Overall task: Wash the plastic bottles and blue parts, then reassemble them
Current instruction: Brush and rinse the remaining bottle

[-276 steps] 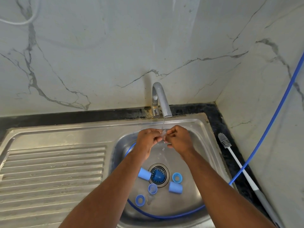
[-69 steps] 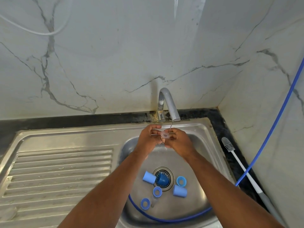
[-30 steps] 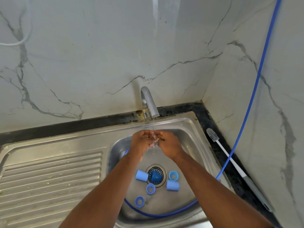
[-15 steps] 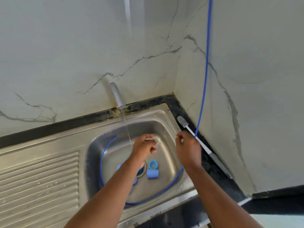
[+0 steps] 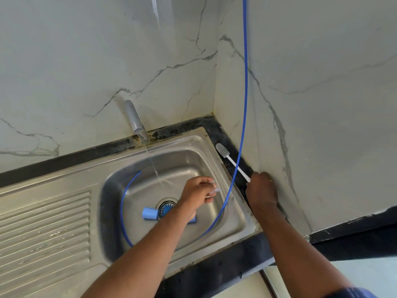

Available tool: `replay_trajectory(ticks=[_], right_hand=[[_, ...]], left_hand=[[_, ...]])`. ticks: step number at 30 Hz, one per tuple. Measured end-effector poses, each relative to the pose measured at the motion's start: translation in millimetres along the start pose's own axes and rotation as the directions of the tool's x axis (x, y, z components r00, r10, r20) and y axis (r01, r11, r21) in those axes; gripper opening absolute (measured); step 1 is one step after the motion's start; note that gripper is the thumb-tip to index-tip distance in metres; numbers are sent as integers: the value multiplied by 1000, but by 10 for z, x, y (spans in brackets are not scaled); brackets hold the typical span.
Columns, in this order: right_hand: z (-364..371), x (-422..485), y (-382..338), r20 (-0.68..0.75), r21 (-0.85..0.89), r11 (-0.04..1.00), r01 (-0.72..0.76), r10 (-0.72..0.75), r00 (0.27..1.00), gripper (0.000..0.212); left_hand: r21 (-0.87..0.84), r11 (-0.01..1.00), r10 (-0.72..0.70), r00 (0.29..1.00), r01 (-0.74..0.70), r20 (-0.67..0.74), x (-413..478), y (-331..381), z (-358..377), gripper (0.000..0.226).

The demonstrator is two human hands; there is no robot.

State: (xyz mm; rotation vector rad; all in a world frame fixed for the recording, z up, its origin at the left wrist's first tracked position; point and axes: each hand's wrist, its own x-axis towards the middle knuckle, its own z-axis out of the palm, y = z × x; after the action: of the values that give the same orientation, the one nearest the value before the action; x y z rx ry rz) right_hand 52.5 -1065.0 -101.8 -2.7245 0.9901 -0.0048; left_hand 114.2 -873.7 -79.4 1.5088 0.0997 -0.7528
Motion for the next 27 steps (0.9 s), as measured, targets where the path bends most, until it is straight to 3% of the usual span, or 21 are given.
replay_trajectory(ticks=[7, 17, 23, 27], right_hand=[[-224, -372, -67, 91, 28, 998, -60, 57, 994, 15], [-451, -1914, 158, 32, 194, 955, -223, 221, 975, 14], [-475, -2460, -9, -117, 268, 963, 6, 26, 993, 17], [-421, -2422, -344, -138, 300, 932, 205, -171, 976, 13]], left_hand=[[-124, 992, 26, 999, -29, -26, -124, 38, -182, 25], [-411, 910, -40, 997, 62, 60, -478, -229, -399, 12], [-541, 840, -9, 998, 43, 64, -785, -264, -702, 24], [-470, 881, 44, 999, -48, -20, -872, -228, -935, 31]])
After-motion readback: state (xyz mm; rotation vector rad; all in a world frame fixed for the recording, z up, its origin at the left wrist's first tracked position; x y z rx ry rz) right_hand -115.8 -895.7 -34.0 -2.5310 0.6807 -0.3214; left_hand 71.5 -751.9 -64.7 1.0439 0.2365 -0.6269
